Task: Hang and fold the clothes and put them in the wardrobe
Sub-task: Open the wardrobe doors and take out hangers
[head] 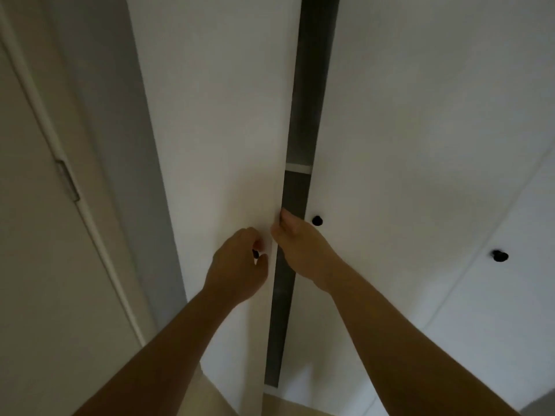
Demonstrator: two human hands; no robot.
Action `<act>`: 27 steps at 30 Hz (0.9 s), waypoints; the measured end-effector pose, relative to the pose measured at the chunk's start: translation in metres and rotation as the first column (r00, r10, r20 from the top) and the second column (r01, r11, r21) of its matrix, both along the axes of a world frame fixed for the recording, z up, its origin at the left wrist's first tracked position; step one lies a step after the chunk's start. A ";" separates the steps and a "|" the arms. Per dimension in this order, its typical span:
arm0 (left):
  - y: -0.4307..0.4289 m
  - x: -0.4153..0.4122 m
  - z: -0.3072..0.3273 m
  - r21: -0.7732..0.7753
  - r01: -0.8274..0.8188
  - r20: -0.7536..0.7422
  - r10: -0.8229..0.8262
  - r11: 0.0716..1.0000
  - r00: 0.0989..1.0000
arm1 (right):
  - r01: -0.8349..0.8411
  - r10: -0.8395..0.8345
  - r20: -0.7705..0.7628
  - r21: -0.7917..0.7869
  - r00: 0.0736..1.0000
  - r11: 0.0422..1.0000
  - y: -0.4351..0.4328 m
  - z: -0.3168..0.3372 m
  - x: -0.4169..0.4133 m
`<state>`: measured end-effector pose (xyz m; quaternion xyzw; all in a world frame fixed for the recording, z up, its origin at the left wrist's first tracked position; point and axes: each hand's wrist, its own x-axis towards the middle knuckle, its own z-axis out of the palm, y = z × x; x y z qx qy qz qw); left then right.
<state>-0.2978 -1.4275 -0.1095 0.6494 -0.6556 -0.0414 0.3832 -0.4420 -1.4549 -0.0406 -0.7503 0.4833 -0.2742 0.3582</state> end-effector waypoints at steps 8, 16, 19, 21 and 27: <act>0.039 0.025 0.027 0.000 -0.147 -0.402 0.134 0.989 0.906 | -0.096 0.093 -0.042 -0.069 0.995 0.993 0.016 -0.008 0.014; 0.099 0.037 0.047 -0.048 -0.204 -0.721 0.107 0.978 0.685 | -0.348 0.362 0.089 -0.144 0.928 0.926 0.036 -0.011 0.044; 0.117 0.056 0.048 -0.062 -0.244 -0.759 0.113 0.968 0.642 | -0.426 0.433 0.132 -0.081 0.892 0.901 0.039 -0.009 0.067; 0.129 0.070 0.048 -0.067 -0.250 -0.809 0.095 0.966 0.581 | -0.449 0.439 0.172 0.020 0.882 0.893 0.038 -0.012 0.087; 0.154 0.109 0.048 -0.074 -0.317 -0.874 0.092 0.945 0.478 | -0.563 0.469 0.371 0.203 0.801 0.801 0.055 0.000 0.131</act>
